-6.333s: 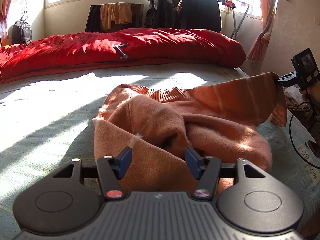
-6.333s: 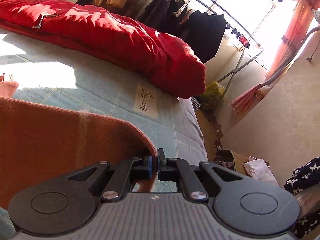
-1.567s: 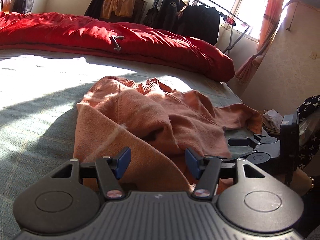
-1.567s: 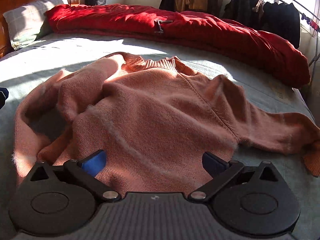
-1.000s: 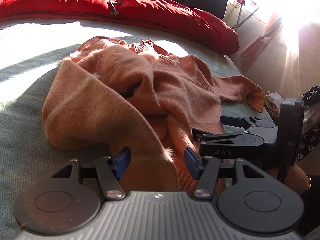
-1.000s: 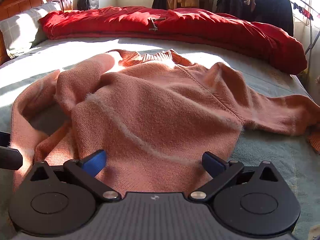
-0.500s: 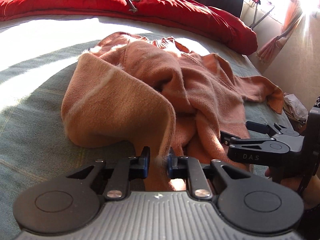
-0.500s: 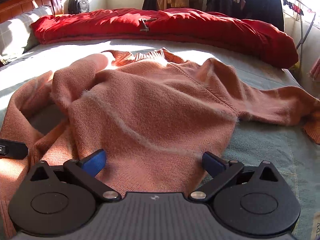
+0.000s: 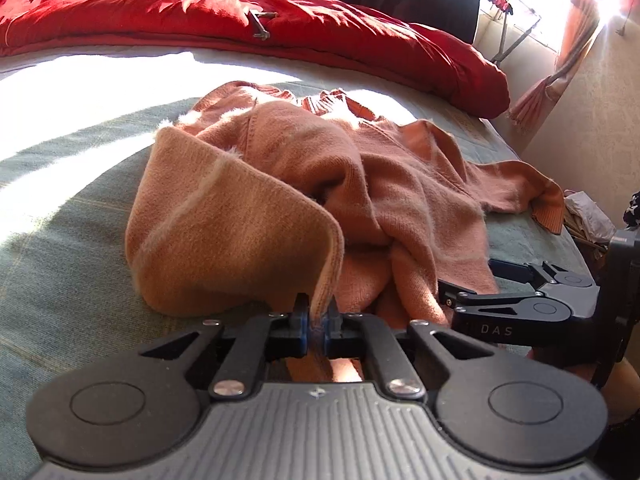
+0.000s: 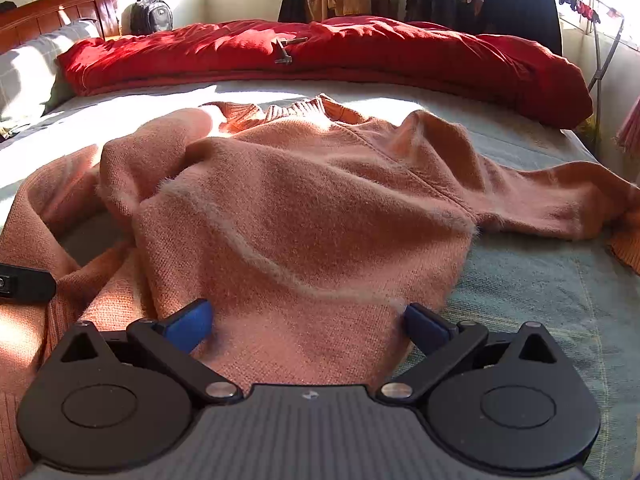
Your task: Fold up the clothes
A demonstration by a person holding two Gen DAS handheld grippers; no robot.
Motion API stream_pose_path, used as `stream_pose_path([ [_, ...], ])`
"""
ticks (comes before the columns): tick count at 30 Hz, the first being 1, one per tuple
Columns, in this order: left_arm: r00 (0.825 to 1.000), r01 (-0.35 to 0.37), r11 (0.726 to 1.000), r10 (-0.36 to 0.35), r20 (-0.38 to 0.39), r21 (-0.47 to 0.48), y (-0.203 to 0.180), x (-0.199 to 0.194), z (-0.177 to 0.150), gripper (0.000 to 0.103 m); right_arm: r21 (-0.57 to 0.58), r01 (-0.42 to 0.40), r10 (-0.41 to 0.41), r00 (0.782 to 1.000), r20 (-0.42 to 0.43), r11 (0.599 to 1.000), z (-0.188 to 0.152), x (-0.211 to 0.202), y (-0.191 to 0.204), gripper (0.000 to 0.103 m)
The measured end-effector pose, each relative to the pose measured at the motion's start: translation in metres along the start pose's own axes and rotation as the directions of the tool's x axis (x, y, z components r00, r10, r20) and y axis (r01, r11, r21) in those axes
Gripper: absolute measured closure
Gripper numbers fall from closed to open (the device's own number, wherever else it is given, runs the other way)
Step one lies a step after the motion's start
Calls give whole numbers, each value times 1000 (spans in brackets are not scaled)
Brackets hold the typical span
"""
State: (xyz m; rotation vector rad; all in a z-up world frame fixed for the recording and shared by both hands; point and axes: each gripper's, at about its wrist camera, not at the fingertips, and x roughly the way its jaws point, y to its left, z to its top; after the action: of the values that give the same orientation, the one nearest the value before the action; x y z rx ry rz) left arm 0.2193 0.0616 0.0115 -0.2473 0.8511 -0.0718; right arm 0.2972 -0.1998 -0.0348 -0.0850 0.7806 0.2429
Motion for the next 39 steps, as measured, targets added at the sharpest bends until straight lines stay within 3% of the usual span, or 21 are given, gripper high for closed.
stream_pose_path([
  [5,986,-148,989,147,79,4,36,-33,18,99,-10,-8,8,1000,-1,1000,1,1,0,0],
  [13,922,-363,931,357,150,17,91,-58,49,99,-38,-13,13,1000,-5,999,6,-2,-1,0],
  [17,888,-439,899,432,157,5,121,-61,62,99,-59,1,2,998,63,998,13,-17,-2,0],
  [24,820,-544,836,549,162,-74,183,-68,86,99,-58,25,-17,990,142,998,28,-33,-4,0],
  [26,794,-581,809,587,158,-88,201,-68,93,99,-56,35,-26,989,149,998,30,-32,-4,0],
  [30,765,-620,776,631,126,-119,234,-63,103,99,-54,42,-34,989,141,998,32,-29,-3,0],
  [32,719,-675,728,685,117,-116,249,-59,107,103,-60,46,-37,990,137,997,32,-28,-1,0],
  [33,707,-687,716,698,112,-126,256,-59,110,103,-63,48,-39,990,135,997,32,-28,0,0],
  [34,715,-676,720,692,100,-157,266,-60,112,103,-66,51,-41,990,135,997,32,-28,0,0],
  [35,739,-648,740,668,82,-180,275,-61,113,103,-69,53,-43,990,134,996,33,-27,1,0],
  [39,866,-485,853,499,27,-193,286,-53,111,100,-74,60,-50,990,132,995,33,-26,1,0],
])
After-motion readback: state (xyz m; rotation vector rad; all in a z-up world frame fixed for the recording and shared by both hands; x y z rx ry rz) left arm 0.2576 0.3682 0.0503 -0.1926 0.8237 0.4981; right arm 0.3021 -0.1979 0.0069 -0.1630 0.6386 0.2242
